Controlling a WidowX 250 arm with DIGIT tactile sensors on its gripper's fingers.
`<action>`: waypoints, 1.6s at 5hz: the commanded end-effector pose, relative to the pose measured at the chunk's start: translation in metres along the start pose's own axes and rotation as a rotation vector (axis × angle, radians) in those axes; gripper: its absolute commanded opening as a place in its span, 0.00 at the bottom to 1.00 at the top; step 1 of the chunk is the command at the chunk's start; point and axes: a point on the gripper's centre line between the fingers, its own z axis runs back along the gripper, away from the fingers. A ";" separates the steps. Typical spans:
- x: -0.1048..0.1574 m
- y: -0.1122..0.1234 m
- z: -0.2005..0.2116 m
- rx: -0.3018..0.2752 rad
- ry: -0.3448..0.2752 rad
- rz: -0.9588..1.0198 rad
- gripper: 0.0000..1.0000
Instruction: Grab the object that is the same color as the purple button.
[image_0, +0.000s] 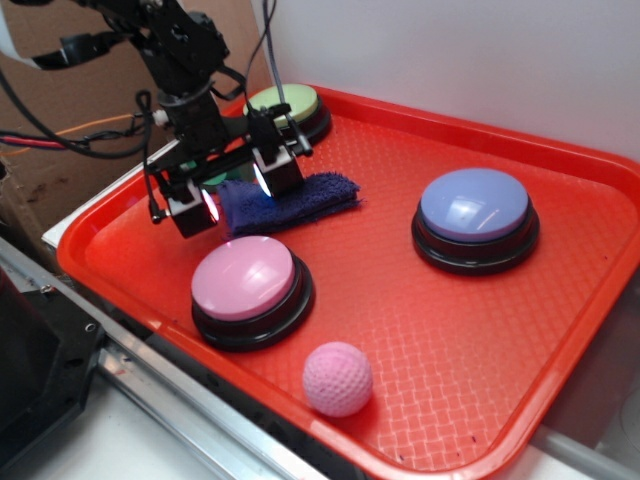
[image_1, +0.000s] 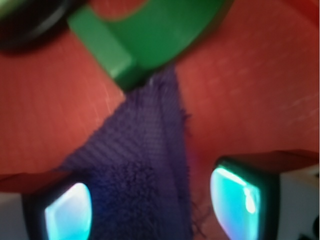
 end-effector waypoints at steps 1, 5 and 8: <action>0.014 0.000 -0.009 -0.012 0.000 0.033 0.82; 0.024 -0.006 -0.006 0.007 0.006 -0.013 0.00; 0.027 -0.012 0.080 0.003 0.038 -0.444 0.00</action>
